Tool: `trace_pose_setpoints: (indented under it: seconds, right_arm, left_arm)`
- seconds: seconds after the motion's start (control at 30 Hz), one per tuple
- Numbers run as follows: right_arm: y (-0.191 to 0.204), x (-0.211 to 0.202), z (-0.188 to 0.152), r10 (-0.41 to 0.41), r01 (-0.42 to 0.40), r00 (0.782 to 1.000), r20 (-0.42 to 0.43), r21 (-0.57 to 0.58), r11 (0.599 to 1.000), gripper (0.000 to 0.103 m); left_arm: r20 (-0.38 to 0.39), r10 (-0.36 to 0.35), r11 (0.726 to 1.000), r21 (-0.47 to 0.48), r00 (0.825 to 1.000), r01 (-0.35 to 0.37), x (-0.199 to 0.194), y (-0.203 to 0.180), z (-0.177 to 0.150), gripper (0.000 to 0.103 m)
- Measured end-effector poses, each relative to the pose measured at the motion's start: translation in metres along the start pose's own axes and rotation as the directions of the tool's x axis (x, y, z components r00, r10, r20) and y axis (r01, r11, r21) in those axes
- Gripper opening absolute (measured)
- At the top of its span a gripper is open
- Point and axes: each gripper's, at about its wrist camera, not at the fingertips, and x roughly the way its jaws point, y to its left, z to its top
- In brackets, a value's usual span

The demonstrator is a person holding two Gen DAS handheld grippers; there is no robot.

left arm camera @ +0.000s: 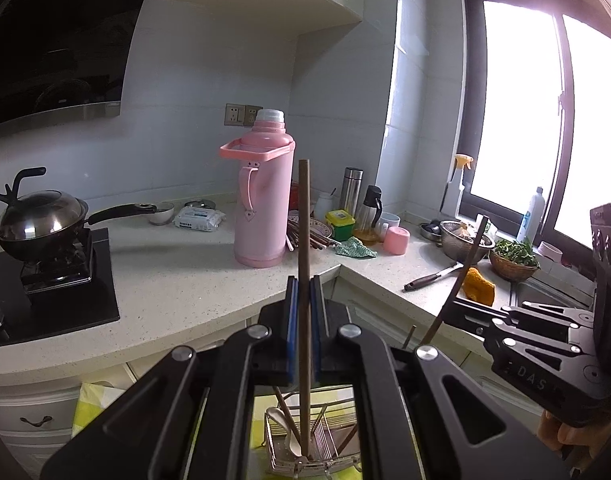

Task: Organize utensils
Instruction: 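Lift both chopsticks upright and lower them into the wire holder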

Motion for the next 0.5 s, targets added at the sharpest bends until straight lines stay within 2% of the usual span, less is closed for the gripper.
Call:
trace_pose_setpoints:
  seconds: [0.5]
  right_arm:
    - [-0.006,0.039,-0.027,0.024,-0.019,0.994,-0.104,0.043,0.999,0.007]
  left_arm:
    - [-0.085,0.024,0.998,-0.049,0.996,-0.028,0.061,0.021,-0.048,0.006]
